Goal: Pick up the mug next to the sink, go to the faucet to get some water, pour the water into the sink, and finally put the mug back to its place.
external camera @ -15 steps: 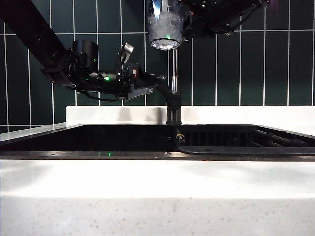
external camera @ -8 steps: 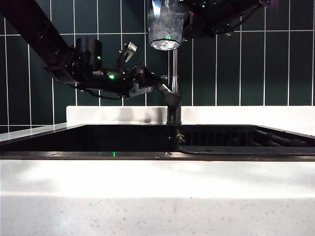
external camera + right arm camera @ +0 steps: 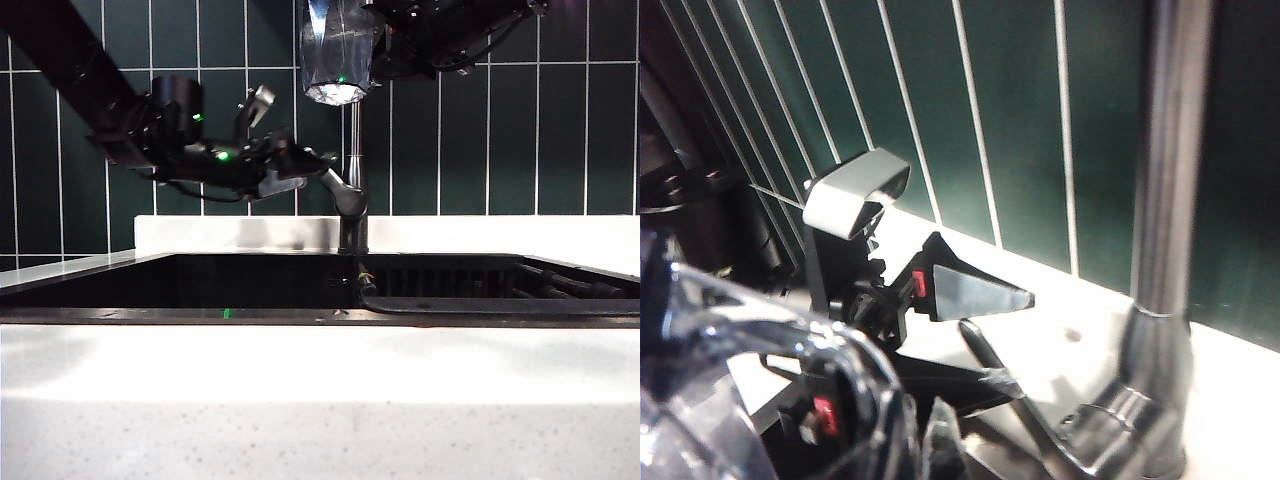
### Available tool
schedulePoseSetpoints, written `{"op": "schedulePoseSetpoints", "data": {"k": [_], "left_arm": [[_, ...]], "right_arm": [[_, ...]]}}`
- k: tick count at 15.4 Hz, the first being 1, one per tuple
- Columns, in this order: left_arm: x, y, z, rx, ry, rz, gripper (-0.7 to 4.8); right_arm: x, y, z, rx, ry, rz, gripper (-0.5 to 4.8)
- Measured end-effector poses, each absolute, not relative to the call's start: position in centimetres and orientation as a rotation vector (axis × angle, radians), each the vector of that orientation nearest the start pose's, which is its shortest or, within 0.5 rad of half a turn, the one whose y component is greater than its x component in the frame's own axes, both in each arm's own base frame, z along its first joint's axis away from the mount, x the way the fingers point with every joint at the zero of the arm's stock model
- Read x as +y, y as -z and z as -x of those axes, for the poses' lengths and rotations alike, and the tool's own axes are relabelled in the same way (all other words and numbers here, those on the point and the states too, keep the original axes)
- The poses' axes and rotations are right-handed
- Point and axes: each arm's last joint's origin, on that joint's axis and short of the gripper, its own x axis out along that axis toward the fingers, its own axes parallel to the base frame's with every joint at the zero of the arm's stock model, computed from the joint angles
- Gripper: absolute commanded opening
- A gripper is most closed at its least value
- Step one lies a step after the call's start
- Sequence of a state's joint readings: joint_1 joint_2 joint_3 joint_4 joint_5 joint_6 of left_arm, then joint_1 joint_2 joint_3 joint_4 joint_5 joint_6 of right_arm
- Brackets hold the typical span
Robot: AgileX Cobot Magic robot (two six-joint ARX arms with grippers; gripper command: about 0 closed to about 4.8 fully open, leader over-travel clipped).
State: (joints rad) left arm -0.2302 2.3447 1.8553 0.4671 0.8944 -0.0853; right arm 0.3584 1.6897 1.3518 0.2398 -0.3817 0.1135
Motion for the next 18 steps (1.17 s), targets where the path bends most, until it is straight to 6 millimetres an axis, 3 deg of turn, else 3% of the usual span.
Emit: {"op": "schedulePoseSetpoints", "data": {"k": [5, 8, 11, 12, 13, 16, 17, 18], "left_arm": [[-14.5, -22.6, -51.1, 0.096, 1.280, 0.092, 3.93], [-11.5, -22.8, -51.7, 0.112, 1.263, 0.104, 3.94], [-10.0, -22.9, -51.7, 0.122, 1.308, 0.111, 3.92], [-9.8, -23.2, -51.5, 0.142, 1.329, 0.121, 3.60], [-9.8, -23.6, -51.3, 0.149, 1.342, 0.122, 2.80], [-9.6, -25.8, -49.2, 0.126, 1.370, 0.034, 2.64], [-9.4, -27.1, -48.2, 0.111, 1.373, -0.028, 2.19], [-9.2, -27.3, -47.7, 0.126, 1.372, -0.053, 0.96]], "right_arm": [[14.9, -33.1, -36.7, 0.140, -0.739, -0.099, -0.06], [14.9, -33.1, -36.7, 0.138, -0.740, -0.092, -0.06], [14.9, -33.1, -36.8, 0.143, -0.737, -0.091, -0.06], [14.9, -33.1, -36.7, 0.143, -0.738, -0.090, -0.06], [14.9, -33.1, -36.7, 0.142, -0.737, -0.089, -0.06], [14.9, -33.0, -36.7, 0.154, -0.737, -0.089, -0.06], [14.9, -32.9, -36.7, 0.159, -0.739, -0.089, -0.06], [14.9, -33.0, -36.7, 0.157, -0.743, -0.089, -0.06]]}}
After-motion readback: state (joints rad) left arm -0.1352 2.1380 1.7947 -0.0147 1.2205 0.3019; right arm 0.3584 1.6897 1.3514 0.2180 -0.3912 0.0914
